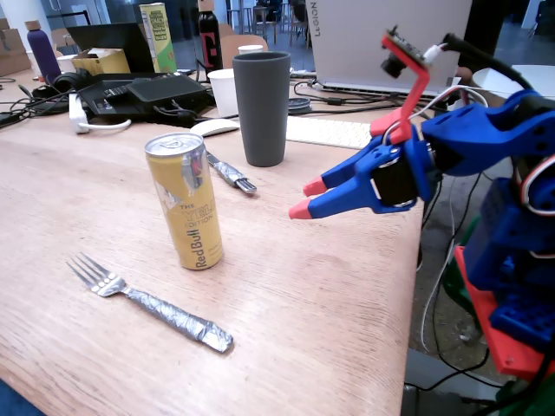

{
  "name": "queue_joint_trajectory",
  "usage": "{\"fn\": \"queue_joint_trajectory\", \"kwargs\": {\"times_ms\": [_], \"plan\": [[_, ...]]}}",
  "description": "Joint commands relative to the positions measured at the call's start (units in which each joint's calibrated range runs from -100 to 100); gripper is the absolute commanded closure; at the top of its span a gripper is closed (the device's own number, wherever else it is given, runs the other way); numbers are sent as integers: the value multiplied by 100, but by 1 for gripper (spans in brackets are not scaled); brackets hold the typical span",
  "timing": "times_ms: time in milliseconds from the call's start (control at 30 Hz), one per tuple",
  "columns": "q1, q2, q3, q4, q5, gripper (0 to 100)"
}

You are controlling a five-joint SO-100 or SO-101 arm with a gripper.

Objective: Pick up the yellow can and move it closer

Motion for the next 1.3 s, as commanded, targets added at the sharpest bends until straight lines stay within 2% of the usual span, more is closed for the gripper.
{"fn": "queue_joint_trajectory", "kwargs": {"times_ms": [0,67,167,233,333,467,533,700,800,967,1033,1200,1267], "plan": [[-87,-36,34,97,479,59],[-87,-36,34,89,293,59],[-87,-36,34,89,-371,59],[-87,-36,34,105,-527,60],[-87,-36,15,582,-537,73],[-87,-36,6,623,-537,93],[-87,-36,6,623,-518,99],[-71,-11,6,598,-469,100],[-71,727,-296,475,-464,100],[-104,2639,-485,-1611,-454,100],[-341,3008,-844,-2054,-337,100],[-1356,3077,-1693,-1947,-147,100],[-1475,3145,-2260,-1463,-147,100]]}}
